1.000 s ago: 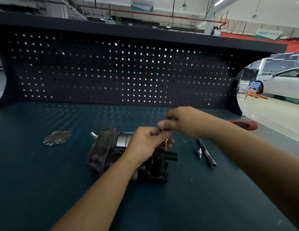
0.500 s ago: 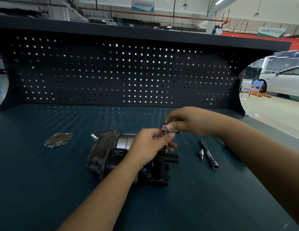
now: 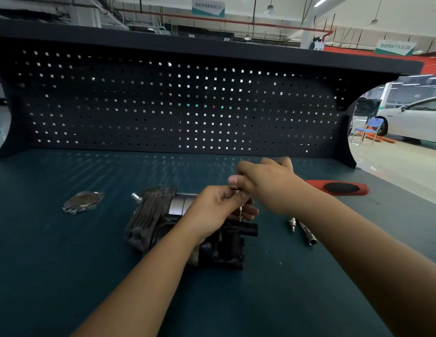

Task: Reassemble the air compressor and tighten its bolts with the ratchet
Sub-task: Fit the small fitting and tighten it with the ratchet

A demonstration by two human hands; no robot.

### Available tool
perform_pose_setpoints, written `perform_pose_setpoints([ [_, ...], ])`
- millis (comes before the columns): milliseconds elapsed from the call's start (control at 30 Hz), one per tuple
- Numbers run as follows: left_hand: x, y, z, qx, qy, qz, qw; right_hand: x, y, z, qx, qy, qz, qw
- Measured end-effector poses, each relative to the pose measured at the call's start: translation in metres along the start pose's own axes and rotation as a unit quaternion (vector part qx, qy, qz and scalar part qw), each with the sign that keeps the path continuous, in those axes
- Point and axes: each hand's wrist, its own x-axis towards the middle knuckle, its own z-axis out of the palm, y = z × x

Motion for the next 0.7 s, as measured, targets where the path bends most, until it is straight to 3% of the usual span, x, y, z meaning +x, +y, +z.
perform_pose_setpoints([
  [167,-0.002,0.001,0.0,0.011,-0.002,-0.002,1.0,-0.001,0.023,0.013,0.269,0.001,-0.058,0.961],
  [300,-0.001,0.0,-0.001,0.016,0.002,0.002,1.0,0.005,0.033,0.022,0.312,-0.051,-0.026,0.948],
  [433,-0.001,0.0,0.0,0.023,0.002,0.004,1.0,0.006,0.04,0.028,0.389,-0.115,-0.029,0.913],
  [533,0.0,-0.001,0.0,0.037,0.009,-0.002,0.999,0.004,0.038,0.021,0.325,-0.061,0.01,0.944],
  [700,0.0,-0.005,0.0,0.051,0.047,0.002,0.998,-0.007,0.02,0.0,0.108,0.004,0.104,0.989],
])
